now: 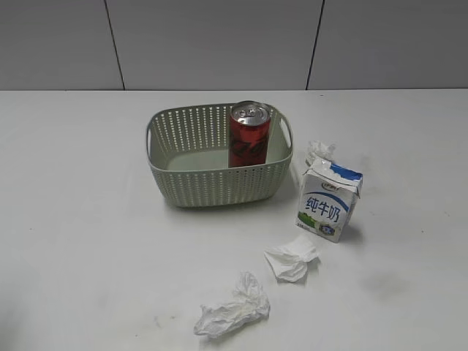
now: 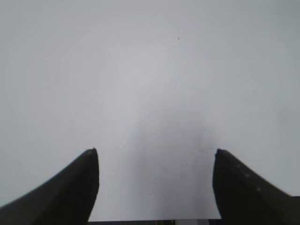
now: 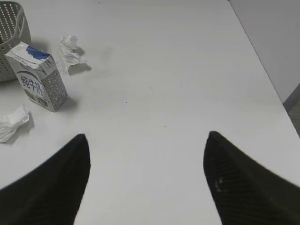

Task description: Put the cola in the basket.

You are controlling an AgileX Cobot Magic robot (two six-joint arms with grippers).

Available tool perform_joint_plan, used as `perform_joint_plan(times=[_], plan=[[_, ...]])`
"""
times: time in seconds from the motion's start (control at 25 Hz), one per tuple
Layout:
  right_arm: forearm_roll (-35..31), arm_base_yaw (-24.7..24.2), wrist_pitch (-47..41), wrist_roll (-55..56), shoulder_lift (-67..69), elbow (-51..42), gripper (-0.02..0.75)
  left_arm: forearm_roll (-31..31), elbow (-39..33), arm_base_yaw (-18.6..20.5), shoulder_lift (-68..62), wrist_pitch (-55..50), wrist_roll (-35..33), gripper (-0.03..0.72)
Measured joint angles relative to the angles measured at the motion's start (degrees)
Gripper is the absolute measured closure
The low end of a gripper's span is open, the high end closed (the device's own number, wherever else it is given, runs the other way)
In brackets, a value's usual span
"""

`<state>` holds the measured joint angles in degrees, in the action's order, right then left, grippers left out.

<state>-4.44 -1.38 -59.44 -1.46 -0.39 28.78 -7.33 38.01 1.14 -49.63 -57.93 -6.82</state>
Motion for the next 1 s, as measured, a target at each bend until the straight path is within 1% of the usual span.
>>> perform_joint_plan(times=[0.2,0.56,0.76,1.0], plan=[[0.0,0.0,0.0,0.0,0.0,0.0,0.167,-0.9,-7.0,0.0,9.3,0.8,0.0,0.123],[0.0,0.0,0.0,0.0,0.0,0.0,0.167,-0.9,-8.6,0.0,19.0,-0.6,0.0,0.154],[0.0,0.0,0.0,0.0,0.0,0.0,0.167,-0.9,-8.6,0.0,21.3,-0.8,0.0,0.172],[0.0,0.0,0.0,0.0,0.0,0.0,0.167,-0.9,-8.7,0.0,24.2,-0.9,0.0,0.176]])
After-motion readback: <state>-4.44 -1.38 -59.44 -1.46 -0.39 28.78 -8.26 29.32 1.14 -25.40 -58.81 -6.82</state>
